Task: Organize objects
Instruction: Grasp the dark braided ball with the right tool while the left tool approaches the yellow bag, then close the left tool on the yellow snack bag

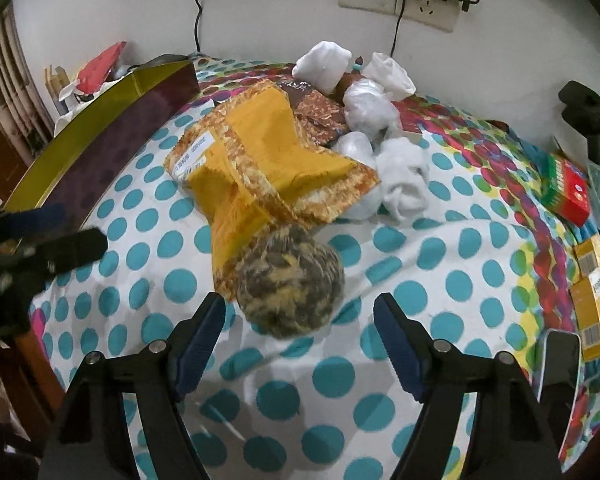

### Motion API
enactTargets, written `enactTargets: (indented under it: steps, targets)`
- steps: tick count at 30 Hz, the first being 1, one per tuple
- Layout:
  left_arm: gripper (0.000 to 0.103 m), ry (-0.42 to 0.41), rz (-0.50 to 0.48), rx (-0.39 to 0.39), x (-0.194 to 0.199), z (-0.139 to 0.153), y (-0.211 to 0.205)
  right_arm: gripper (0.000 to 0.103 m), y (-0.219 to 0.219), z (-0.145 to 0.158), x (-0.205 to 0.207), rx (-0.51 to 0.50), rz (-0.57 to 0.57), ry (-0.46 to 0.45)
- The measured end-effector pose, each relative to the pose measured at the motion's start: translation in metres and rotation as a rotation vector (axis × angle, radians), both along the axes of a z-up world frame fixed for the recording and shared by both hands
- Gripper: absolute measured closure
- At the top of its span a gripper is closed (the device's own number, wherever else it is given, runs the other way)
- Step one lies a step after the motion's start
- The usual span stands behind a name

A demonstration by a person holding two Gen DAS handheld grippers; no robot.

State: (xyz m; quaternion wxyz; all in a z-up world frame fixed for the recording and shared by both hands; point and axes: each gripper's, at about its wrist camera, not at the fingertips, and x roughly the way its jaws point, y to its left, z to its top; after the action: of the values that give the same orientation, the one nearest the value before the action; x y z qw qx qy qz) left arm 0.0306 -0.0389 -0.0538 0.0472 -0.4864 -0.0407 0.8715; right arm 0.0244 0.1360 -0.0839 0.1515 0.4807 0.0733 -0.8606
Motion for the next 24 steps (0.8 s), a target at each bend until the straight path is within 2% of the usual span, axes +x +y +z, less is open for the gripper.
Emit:
enactTargets:
  steps: [3, 7, 16, 22, 24]
  targets:
    - [0.024, -0.012, -0.013, 0.000, -0.001, -0.005, 0.002, 0.047, -0.005, -0.006, -0.005, 0.006, 0.012, -0.010]
    - [0.024, -0.030, -0.016, 0.027, -0.004, -0.010, 0.001, 0.050, -0.007, -0.011, -0.007, 0.001, 0.017, -0.002]
    - [0.024, -0.049, -0.022, 0.073, -0.010, -0.015, 0.004, 0.053, 0.006, -0.010, -0.005, -0.066, -0.004, 0.004]
    - [0.024, -0.034, -0.051, 0.096, -0.013, -0.011, 0.012, 0.053, 0.019, 0.001, 0.001, -0.079, -0.027, 0.037]
    - [0.024, -0.021, -0.064, 0.082, -0.016, -0.008, 0.014, 0.053, 0.026, 0.003, 0.002, -0.079, -0.039, 0.042]
